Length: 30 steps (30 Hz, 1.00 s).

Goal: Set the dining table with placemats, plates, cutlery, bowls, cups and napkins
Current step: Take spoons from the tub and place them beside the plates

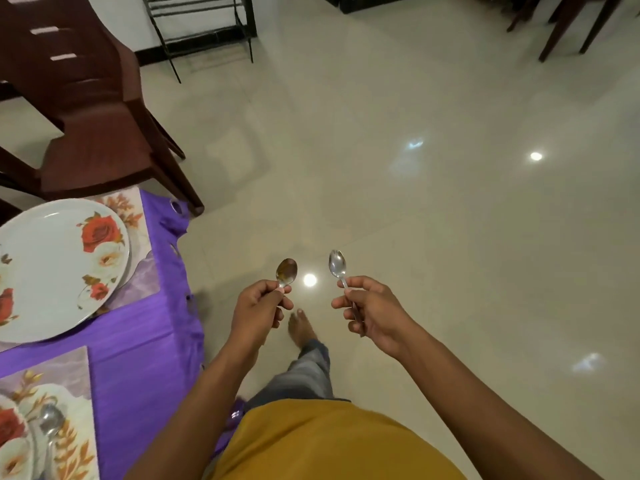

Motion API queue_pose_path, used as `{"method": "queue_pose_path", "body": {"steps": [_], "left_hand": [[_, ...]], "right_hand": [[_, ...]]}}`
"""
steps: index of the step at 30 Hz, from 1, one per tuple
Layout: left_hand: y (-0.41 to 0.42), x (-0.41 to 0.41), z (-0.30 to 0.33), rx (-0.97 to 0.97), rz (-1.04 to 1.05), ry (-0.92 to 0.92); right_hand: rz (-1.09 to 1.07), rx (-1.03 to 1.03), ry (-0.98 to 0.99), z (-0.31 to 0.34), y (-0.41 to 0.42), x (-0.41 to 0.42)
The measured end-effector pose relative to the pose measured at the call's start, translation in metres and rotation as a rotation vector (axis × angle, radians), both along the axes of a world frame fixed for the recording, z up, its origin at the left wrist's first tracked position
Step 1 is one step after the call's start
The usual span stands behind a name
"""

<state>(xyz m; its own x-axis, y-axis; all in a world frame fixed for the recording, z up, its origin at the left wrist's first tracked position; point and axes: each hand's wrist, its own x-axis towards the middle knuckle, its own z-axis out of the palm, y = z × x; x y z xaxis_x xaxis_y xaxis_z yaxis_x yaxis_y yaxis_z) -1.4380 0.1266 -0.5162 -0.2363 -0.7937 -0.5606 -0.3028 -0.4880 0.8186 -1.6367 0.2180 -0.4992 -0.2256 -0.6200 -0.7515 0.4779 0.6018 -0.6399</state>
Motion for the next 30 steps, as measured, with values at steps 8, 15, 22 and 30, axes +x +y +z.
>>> {"method": "queue_pose_path", "body": {"steps": [8,15,22,30], "left_hand": [[-0.107,-0.017,-0.004,0.016,0.105,0.027],[-0.212,-0.006,0.003,-0.061,0.195,0.011],[-0.286,0.018,0.004,-0.054,0.437,-0.005],[-0.367,0.032,0.008,-0.033,0.835,-0.076]], "right_hand": [[0.04,-0.05,0.094,0.022,-0.124,-0.045],[0.187,-0.119,0.15,0.025,-0.256,-0.047],[0.447,-0.157,0.117,0.021,-0.391,-0.019],[0.816,-0.197,0.053,0.015,-0.565,0.024]]}}
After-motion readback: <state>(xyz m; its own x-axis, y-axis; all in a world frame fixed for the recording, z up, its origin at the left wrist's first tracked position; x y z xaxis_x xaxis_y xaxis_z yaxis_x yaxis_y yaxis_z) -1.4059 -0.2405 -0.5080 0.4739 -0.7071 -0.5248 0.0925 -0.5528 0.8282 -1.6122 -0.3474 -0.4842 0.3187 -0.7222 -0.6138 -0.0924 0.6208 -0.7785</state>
